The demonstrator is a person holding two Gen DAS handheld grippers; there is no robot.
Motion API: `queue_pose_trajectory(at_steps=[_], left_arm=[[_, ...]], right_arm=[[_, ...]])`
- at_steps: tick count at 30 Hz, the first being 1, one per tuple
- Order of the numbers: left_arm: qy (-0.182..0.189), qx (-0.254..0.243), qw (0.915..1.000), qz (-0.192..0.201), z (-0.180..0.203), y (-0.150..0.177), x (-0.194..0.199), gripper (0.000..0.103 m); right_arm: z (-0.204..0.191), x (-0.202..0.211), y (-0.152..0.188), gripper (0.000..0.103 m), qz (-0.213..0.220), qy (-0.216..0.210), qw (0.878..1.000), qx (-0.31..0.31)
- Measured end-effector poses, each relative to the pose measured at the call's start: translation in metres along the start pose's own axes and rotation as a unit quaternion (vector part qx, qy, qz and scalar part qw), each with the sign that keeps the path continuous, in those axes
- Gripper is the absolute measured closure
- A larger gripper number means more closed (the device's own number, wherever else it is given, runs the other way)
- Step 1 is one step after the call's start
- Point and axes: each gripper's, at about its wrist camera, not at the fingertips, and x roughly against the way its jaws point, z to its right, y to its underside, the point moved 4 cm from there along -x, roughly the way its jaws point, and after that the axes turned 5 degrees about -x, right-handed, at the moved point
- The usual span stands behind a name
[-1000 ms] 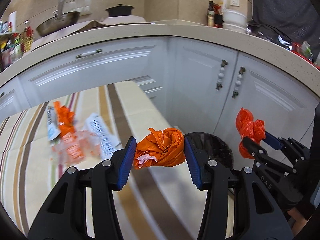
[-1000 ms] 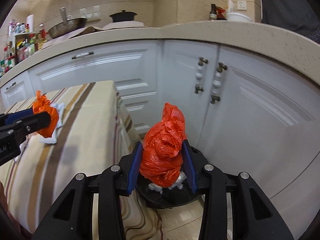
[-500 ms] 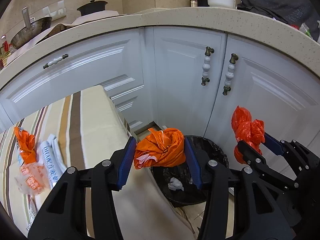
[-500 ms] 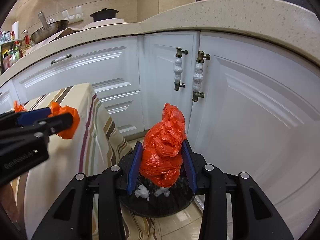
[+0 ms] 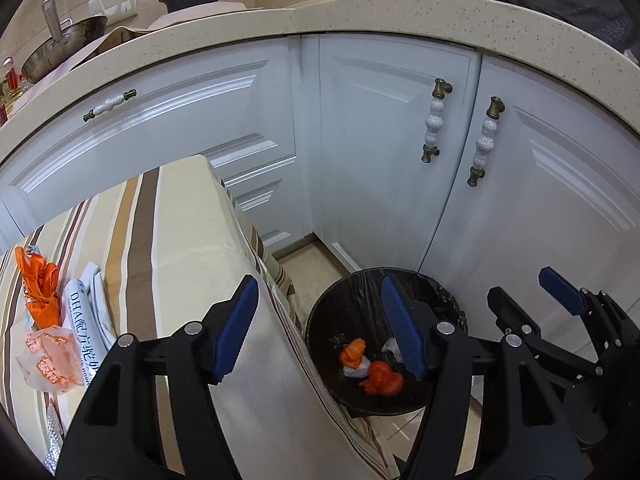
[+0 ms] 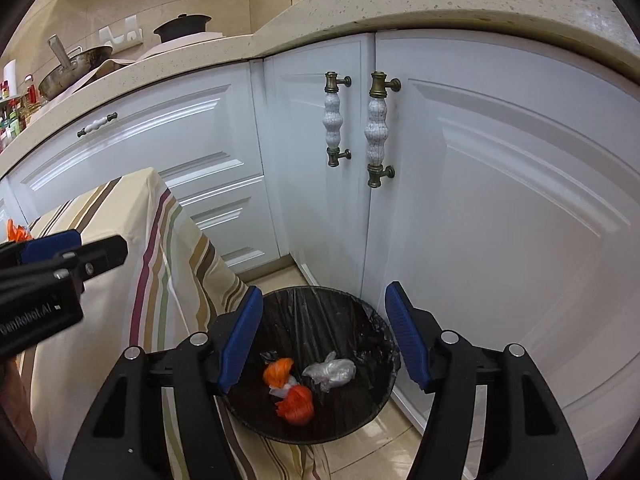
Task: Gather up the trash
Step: 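Carry both bags over the black bin and open both tools to drop them, then move both open tools back over the table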
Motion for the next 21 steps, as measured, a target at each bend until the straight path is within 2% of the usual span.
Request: queue_pose_trajectory(at_steps=[5,10,21], left_arm=[[-0.004,0.002,0.9999,0.01,-0.007,0.003,0.018,0.041],[-0.023,0.004,0.9995,0.02,-0.025,0.013,0.042,0.041],[-0.081,0.052,0.9953,0.006,-0.103,0.058,0.092,0.041]], right_arm=[[-0.008,0.011,0.003,0.041,-0.001,-0.008,1.0,-0.003],[-0.028,0.024,0.004,0.04,-0.001,-0.031,1.0,0.001],[-0.106,0.048,0.014,0.04,-0.005,-0.103,0.994,0.039]])
